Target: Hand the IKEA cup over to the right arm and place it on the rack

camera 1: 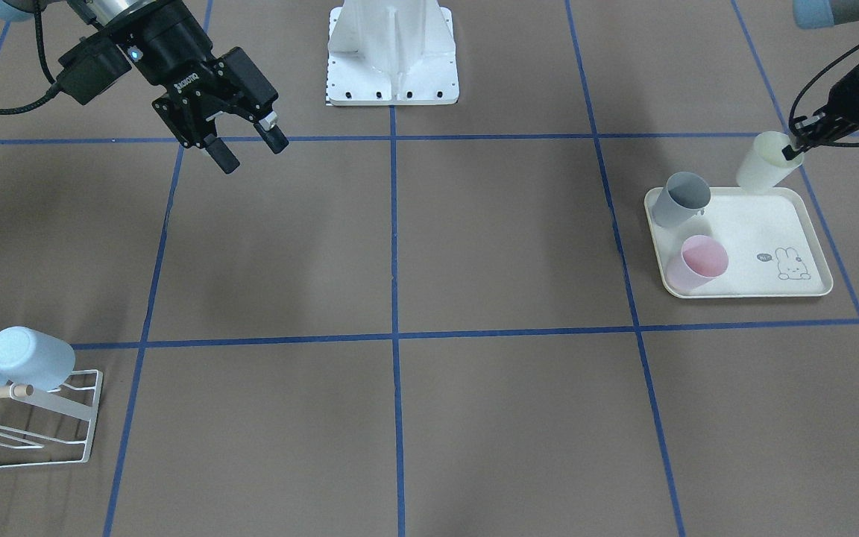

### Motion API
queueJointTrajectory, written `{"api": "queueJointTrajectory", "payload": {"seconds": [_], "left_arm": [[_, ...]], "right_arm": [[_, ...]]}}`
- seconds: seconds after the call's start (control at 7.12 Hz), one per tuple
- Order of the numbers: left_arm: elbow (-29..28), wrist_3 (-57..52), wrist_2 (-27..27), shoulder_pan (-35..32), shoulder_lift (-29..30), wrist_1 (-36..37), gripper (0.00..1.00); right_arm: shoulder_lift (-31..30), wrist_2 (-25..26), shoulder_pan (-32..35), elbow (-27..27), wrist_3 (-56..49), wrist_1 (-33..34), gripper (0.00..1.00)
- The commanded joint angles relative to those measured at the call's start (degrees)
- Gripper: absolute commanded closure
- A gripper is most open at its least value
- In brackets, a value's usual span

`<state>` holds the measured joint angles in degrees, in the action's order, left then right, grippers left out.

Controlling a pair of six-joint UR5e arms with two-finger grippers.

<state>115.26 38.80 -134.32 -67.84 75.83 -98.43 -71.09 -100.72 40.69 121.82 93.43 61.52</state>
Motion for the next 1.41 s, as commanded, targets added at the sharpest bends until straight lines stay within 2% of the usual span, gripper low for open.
{"api": "queueJointTrajectory", "payload": {"seconds": [0.0,0.14,0.42,0.56,0.7,0.98,1.26], "left_arm": [[3.65,-8.28,-0.07,-6.85,12.08,21.79,1.00],[3.40,-8.30,0.28,-7.04,18.93,28.58,1.00],[-0.27,-7.43,3.26,-6.52,38.24,43.87,1.00],[-1.69,-0.37,2.40,-4.95,42.25,43.33,1.00],[-1.62,8.22,2.40,-0.93,43.43,37.93,1.00],[-1.79,28.16,2.22,4.27,42.92,21.09,1.00],[-1.53,46.10,2.22,7.62,41.08,3.61,1.00]], "right_arm": [[0.07,-0.09,0.00,0.00,0.00,0.00,0.00],[0.07,-0.26,0.00,0.09,0.00,0.00,0.00],[0.33,-0.53,0.00,0.26,0.26,-0.44,0.00],[0.25,-0.53,0.00,0.09,1.48,-2.01,0.00],[0.25,-0.53,0.00,0.00,2.98,-3.15,0.00],[0.07,-0.53,0.00,-0.44,7.53,-7.36,0.00],[-0.54,-0.53,0.00,-2.54,13.07,-14.81,0.00]]}}
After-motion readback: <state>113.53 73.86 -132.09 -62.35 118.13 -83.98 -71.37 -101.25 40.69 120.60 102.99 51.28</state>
